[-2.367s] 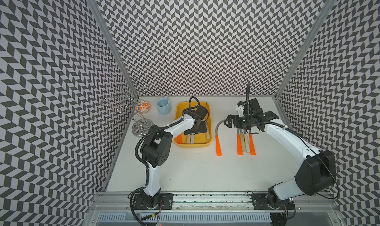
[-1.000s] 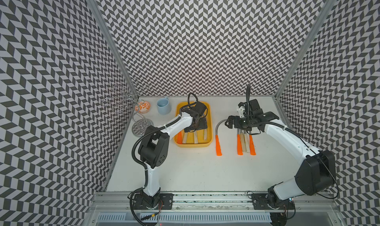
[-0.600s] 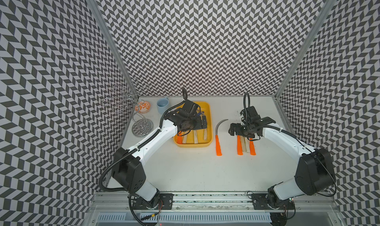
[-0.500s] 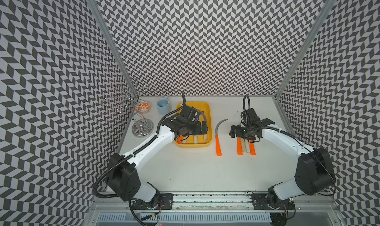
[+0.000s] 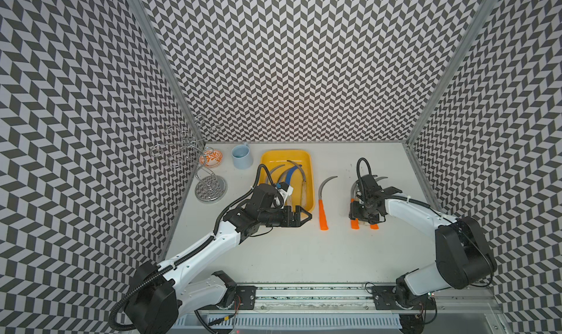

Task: Put small sickles into storage boxes
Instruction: Pick up the sickle at the center of the board.

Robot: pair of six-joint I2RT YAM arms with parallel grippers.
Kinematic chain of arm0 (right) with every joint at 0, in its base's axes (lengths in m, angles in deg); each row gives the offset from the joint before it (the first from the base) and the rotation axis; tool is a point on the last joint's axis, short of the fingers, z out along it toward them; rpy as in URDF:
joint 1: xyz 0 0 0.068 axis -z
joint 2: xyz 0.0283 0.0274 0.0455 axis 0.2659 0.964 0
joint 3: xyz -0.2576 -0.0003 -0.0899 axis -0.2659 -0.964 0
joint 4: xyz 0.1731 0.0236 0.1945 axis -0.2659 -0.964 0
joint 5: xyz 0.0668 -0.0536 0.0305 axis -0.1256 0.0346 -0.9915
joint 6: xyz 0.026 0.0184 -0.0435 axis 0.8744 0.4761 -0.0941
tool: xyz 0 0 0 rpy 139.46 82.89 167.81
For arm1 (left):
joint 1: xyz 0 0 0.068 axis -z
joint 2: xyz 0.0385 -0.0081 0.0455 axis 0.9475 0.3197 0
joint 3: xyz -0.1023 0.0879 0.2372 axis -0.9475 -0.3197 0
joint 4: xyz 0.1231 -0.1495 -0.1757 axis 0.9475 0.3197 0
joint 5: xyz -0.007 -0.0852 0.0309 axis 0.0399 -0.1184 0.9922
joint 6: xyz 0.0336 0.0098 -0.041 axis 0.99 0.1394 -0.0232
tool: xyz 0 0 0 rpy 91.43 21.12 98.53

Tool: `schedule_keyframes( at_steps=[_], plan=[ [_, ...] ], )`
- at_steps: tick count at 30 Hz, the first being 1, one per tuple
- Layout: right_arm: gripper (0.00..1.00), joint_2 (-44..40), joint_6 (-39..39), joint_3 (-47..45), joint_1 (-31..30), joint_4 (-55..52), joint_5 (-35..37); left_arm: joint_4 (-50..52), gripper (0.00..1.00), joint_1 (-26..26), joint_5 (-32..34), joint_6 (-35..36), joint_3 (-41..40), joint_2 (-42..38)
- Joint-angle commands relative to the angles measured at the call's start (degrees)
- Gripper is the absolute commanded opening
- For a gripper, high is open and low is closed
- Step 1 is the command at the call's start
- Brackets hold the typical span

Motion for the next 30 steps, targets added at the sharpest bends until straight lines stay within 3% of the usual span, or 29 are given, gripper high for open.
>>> schedule_keyframes(
  at_steps=[1,6,12,30],
  plan=[
    [0.48,-1.66,0.77,-0.44,-0.53,1.92,1.47,-2.58,1.0,0.43,0.4,-0.53,0.24,-2.06],
    [0.4,-1.45,2.06,-0.94,-2.56,1.89,1.65,-2.63,1.0,0.39,1.4,-1.76,0.75,-2.57],
    [0.41,0.0,3.98,-0.9,-5.18,1.67,2.78,-3.5,1.0,0.45,0.27,-1.57,1.17,-2.41],
    [0.46,6.58,3.59,4.84,-5.26,1.42,6.67,-1.14,1.0,0.01,-1.12,2.28,2.25,-2.08]
  ],
)
